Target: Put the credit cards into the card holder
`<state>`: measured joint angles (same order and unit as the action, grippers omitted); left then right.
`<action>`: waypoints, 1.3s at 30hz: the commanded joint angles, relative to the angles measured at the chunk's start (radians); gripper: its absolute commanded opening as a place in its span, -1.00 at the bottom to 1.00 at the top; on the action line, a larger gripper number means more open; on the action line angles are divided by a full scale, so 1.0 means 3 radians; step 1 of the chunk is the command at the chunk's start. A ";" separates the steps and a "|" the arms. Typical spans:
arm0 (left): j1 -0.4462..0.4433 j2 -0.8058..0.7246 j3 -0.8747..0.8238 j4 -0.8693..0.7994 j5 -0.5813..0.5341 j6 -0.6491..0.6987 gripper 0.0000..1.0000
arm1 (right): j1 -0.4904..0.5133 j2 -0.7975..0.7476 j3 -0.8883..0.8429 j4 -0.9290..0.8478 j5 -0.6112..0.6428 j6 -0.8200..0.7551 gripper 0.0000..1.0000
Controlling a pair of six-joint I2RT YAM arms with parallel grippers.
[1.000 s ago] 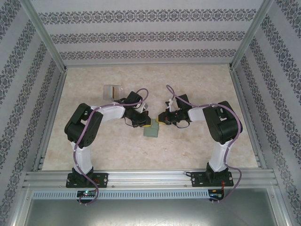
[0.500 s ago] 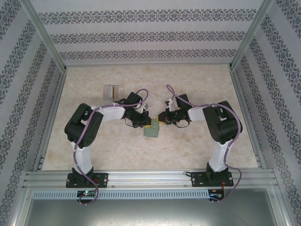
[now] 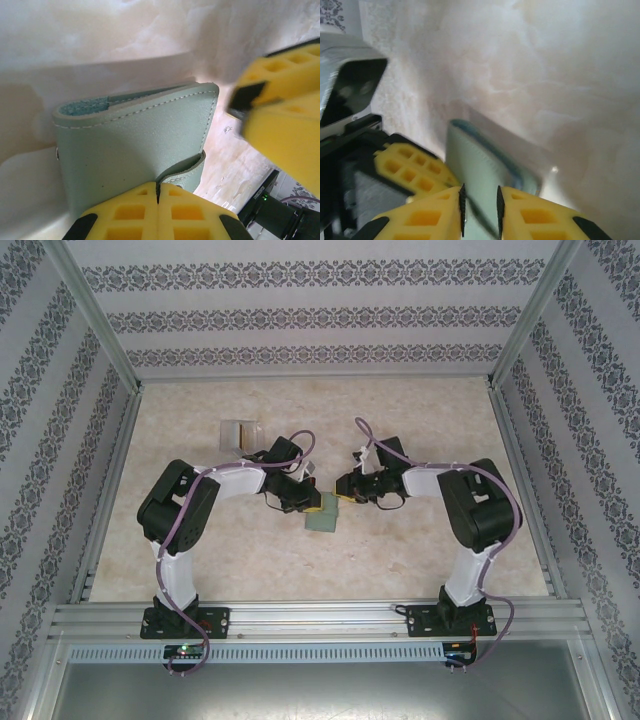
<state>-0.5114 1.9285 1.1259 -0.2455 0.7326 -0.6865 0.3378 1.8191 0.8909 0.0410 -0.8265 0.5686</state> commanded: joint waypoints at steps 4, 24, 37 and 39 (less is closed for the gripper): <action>-0.0034 0.0038 0.0003 -0.0025 -0.0034 0.0047 -1.00 | 0.0160 -0.0429 0.0195 -0.0874 0.0325 -0.0581 -0.42; -0.0036 0.0086 0.0006 0.0017 -0.0052 0.0040 -1.00 | 0.0505 0.0025 0.0108 -0.0416 0.0253 -0.0063 -0.88; -0.0035 0.0135 -0.0009 0.0054 -0.0054 0.0027 -1.00 | 0.0518 0.0178 -0.0058 -0.0529 0.0698 -0.0269 -0.98; -0.0035 0.0135 -0.0020 0.0051 -0.0057 0.0023 -1.00 | 0.0534 0.0171 -0.0112 -0.0545 0.0800 -0.0317 -0.99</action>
<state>-0.5110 1.9335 1.1259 -0.2451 0.7296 -0.6861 0.4805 1.8271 0.9104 -0.0658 -0.7300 0.5201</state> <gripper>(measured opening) 0.066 0.041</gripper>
